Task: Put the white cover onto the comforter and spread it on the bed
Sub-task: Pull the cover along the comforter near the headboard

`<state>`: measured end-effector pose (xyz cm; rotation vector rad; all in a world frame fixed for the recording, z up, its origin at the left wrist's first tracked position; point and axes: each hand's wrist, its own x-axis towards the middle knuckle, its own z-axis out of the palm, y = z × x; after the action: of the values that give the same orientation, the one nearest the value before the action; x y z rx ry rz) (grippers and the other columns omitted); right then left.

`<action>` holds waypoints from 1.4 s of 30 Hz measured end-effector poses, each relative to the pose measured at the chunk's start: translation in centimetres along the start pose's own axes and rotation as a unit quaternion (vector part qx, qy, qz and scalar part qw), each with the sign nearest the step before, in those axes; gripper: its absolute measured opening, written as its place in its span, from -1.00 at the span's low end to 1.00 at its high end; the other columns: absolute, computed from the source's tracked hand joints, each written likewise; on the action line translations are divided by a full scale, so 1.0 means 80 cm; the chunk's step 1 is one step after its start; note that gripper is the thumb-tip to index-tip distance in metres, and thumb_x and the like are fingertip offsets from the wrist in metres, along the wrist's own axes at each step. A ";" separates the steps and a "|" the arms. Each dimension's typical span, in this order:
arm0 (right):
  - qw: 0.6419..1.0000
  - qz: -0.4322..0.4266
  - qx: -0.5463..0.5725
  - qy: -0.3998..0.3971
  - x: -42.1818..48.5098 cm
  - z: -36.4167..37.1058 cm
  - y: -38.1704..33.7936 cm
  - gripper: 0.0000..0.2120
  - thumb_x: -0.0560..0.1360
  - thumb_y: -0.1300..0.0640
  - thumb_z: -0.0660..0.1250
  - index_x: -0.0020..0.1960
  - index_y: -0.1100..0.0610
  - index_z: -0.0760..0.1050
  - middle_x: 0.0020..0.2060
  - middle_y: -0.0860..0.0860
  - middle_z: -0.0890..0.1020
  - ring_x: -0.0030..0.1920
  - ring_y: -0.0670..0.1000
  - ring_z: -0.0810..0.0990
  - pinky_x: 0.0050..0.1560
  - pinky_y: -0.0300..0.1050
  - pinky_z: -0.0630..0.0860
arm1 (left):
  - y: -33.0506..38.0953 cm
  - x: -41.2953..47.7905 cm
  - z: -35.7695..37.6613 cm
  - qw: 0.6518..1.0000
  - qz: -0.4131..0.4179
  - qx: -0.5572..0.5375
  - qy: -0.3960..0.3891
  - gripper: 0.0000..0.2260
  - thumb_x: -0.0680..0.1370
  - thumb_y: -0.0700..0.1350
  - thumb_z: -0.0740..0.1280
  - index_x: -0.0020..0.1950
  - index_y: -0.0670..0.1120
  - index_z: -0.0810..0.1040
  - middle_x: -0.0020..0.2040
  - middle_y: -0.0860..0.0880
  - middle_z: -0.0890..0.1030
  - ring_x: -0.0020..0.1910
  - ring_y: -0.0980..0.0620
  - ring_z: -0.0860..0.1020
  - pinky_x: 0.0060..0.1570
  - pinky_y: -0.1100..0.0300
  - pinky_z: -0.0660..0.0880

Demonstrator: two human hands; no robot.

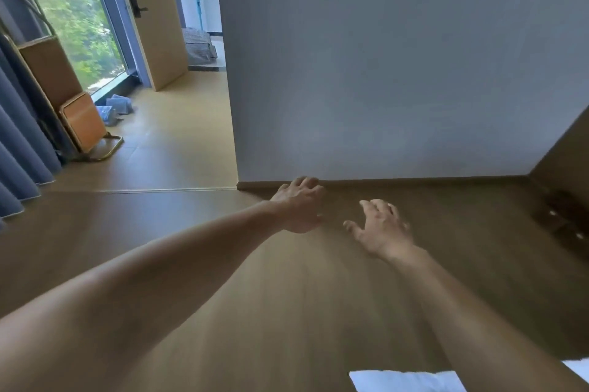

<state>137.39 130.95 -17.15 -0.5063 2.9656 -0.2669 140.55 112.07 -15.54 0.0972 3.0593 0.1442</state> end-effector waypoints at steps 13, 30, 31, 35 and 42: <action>0.981 0.192 0.022 0.037 0.183 -0.039 0.191 -0.36 0.60 -0.27 0.13 0.56 0.06 0.19 0.52 0.04 0.25 0.52 0.12 0.16 0.42 0.09 0.27 | 0.105 0.357 -0.014 0.979 0.200 0.016 -0.041 -0.41 0.54 0.14 0.30 0.52 -0.02 0.26 0.55 -0.02 0.17 0.53 -0.06 0.11 0.45 -0.01 0.21; 0.924 0.372 0.048 0.076 0.275 -0.151 0.592 -0.37 0.61 -0.26 0.10 0.56 0.06 0.16 0.54 0.05 0.21 0.53 0.13 0.15 0.41 0.18 0.25 | 0.490 0.684 -0.015 0.923 0.374 0.055 -0.065 -0.38 0.58 0.09 0.30 0.56 -0.07 0.18 0.59 -0.05 0.08 0.57 -0.09 0.04 0.49 -0.07 0.15; 0.920 0.382 0.049 0.079 0.280 -0.152 0.615 -0.37 0.61 -0.25 0.11 0.56 0.06 0.16 0.53 0.05 0.21 0.53 0.13 0.15 0.41 0.18 0.26 | 0.515 0.701 -0.010 0.918 0.388 0.055 -0.069 -0.37 0.58 0.10 0.31 0.57 -0.06 0.17 0.59 -0.04 0.08 0.57 -0.09 0.04 0.49 -0.07 0.15; 0.897 0.430 0.052 0.083 0.306 -0.159 0.708 -0.38 0.60 -0.21 0.14 0.57 0.06 0.17 0.52 0.05 0.23 0.53 0.13 0.15 0.42 0.18 0.25 | 0.610 0.781 0.012 0.890 0.444 0.056 -0.084 -0.38 0.58 0.11 0.29 0.57 -0.04 0.17 0.58 -0.04 0.11 0.57 -0.09 0.06 0.49 -0.07 0.15; 0.840 0.529 0.090 0.080 0.332 -0.174 0.849 -0.39 0.60 -0.24 0.12 0.55 0.03 0.19 0.52 0.04 0.24 0.53 0.12 0.16 0.43 0.16 0.25 | 0.765 0.902 0.044 0.834 0.530 0.086 -0.124 -0.38 0.58 0.11 0.30 0.57 -0.03 0.18 0.58 -0.05 0.14 0.56 -0.09 0.10 0.48 -0.10 0.19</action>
<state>88.93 187.18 -19.07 1.2010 2.7945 -0.4412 72.70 178.00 -18.51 1.6413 2.3700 -0.0886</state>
